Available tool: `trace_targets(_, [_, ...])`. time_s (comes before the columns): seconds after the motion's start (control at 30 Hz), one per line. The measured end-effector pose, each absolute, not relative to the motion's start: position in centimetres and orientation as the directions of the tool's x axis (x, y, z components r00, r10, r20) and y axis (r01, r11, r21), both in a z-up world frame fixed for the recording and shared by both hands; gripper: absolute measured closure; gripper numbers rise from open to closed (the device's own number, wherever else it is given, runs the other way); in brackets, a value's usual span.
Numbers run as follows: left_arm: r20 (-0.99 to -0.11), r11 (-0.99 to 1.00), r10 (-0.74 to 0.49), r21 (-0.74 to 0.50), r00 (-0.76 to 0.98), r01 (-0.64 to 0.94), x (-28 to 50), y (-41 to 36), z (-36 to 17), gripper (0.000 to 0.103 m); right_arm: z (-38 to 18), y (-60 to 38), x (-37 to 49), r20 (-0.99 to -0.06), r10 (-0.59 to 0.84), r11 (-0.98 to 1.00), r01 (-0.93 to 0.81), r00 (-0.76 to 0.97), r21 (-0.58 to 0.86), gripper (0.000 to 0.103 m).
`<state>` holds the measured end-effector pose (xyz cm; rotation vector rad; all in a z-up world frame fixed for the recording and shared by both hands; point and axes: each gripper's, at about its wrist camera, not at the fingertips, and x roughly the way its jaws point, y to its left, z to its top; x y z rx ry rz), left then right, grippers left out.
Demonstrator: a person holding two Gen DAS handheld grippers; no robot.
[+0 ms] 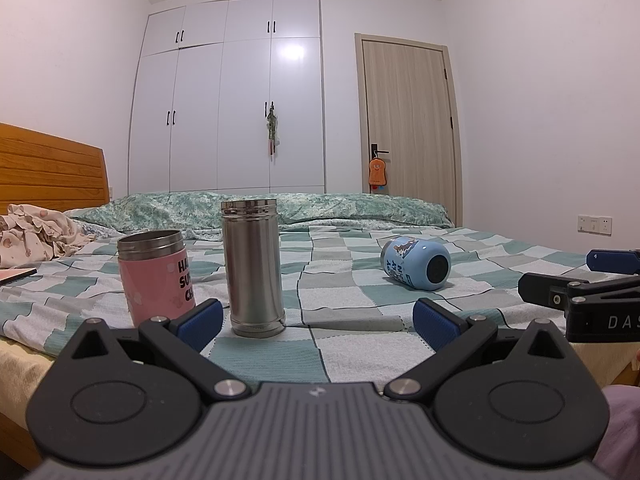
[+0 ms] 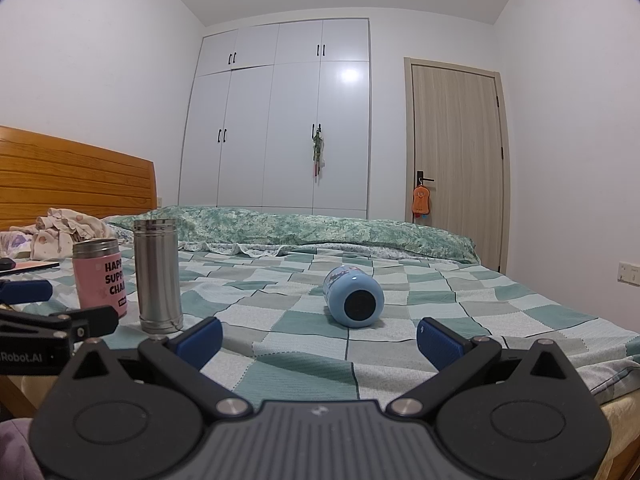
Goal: Flip cup upright
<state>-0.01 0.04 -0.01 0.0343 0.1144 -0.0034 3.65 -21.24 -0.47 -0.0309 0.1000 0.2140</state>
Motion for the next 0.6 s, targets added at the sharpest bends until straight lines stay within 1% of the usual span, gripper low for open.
trace_targets(0.6, [-0.112, 0.999, -0.001, 0.038, 0.994, 0.005, -0.3, -0.31, 0.51, 0.0, -0.47, -21.16, 3.63, -0.102, 0.21, 0.977, -0.213, 0.972, -0.021, 0.0])
